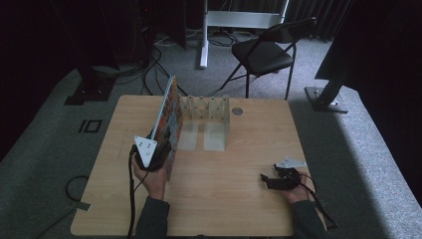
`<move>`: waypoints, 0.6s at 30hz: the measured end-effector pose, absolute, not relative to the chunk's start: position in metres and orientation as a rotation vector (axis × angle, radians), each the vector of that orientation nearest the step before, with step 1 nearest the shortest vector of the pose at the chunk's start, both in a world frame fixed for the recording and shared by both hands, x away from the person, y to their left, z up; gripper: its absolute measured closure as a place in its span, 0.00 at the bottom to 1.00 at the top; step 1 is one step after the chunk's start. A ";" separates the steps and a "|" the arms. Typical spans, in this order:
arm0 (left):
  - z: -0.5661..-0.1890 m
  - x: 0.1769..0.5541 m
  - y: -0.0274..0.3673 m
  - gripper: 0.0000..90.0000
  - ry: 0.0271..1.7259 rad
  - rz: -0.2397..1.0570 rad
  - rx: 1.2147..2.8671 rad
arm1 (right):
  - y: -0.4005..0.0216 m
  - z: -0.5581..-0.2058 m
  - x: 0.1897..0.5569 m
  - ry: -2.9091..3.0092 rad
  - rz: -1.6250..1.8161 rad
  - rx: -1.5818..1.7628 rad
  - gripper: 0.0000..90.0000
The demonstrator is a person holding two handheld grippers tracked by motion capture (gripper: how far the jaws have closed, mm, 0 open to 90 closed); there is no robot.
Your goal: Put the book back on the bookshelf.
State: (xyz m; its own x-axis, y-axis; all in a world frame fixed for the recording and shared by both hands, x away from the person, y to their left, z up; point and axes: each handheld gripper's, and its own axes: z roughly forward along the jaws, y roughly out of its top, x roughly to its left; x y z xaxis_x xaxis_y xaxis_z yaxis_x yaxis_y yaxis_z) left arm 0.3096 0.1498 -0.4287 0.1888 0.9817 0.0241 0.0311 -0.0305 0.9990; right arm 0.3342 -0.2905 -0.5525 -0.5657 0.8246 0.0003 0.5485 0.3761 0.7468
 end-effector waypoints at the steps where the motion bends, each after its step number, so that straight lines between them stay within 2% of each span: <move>1: -0.429 0.309 0.150 0.66 1.081 1.068 1.340 | -0.290 -0.553 0.334 2.268 1.017 1.194 0.26; 18: -0.428 0.300 0.156 0.62 1.062 1.026 1.372 | -0.290 -0.553 0.334 2.268 1.017 1.194 0.26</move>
